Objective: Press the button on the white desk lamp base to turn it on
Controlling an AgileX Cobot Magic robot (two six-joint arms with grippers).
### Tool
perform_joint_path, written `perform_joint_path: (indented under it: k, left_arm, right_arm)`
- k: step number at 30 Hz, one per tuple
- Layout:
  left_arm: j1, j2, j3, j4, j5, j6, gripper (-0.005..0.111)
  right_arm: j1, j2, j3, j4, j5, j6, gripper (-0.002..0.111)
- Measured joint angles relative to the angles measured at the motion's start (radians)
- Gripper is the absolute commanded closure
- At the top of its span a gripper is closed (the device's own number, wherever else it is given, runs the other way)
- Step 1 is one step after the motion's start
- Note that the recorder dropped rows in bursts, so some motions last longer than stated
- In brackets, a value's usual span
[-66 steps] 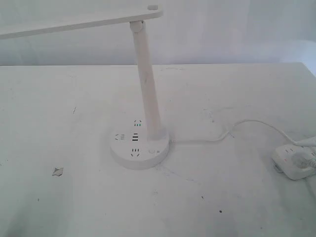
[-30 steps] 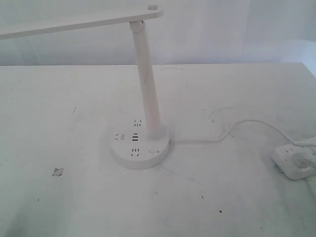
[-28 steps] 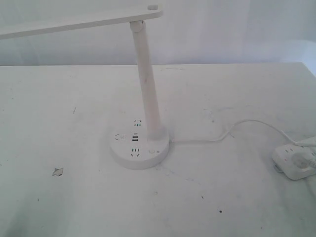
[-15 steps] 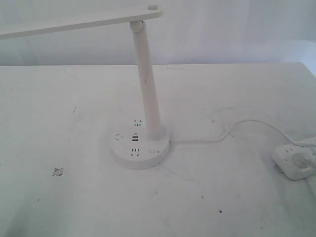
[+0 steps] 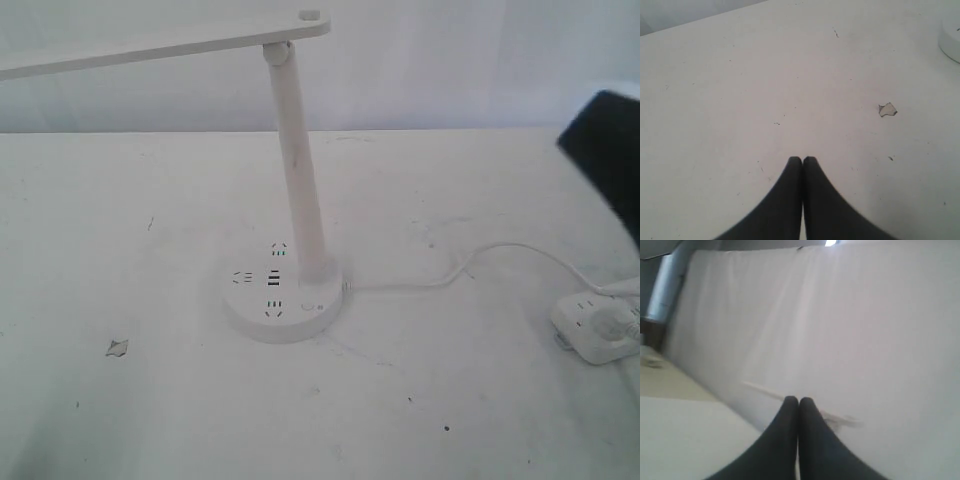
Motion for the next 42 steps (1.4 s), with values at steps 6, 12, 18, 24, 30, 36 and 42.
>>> perform_joint_path:
  k: [6, 12, 18, 24, 30, 36, 42]
  left_arm:
    - [0.0, 0.0, 0.0, 0.0, 0.0, 0.0, 0.107]
    - [0.0, 0.0, 0.0, 0.0, 0.0, 0.0, 0.107]
    - [0.0, 0.0, 0.0, 0.0, 0.0, 0.0, 0.107]
    - [0.0, 0.0, 0.0, 0.0, 0.0, 0.0, 0.107]
    - [0.0, 0.0, 0.0, 0.0, 0.0, 0.0, 0.107]
    - [0.0, 0.0, 0.0, 0.0, 0.0, 0.0, 0.107]
    - [0.0, 0.0, 0.0, 0.0, 0.0, 0.0, 0.107]
  right_arm:
    - [0.036, 0.286, -0.041, -0.117, -0.16, 0.024, 0.108]
    - [0.29, 0.481, -0.059, -0.182, -0.044, -0.02, 0.108]
    - [0.669, 0.716, -0.126, -0.026, 0.464, -0.215, 0.108]
    - [0.748, 0.967, -0.238, 0.238, 0.57, -0.224, 0.108]
    - [0.748, 1.128, -0.309, 0.624, 0.613, -0.363, 0.108]
    - [0.748, 1.212, -0.359, 1.018, 0.59, -0.63, 0.108]
    - [0.748, 1.263, -0.36, 1.202, 0.54, -0.727, 0.108]
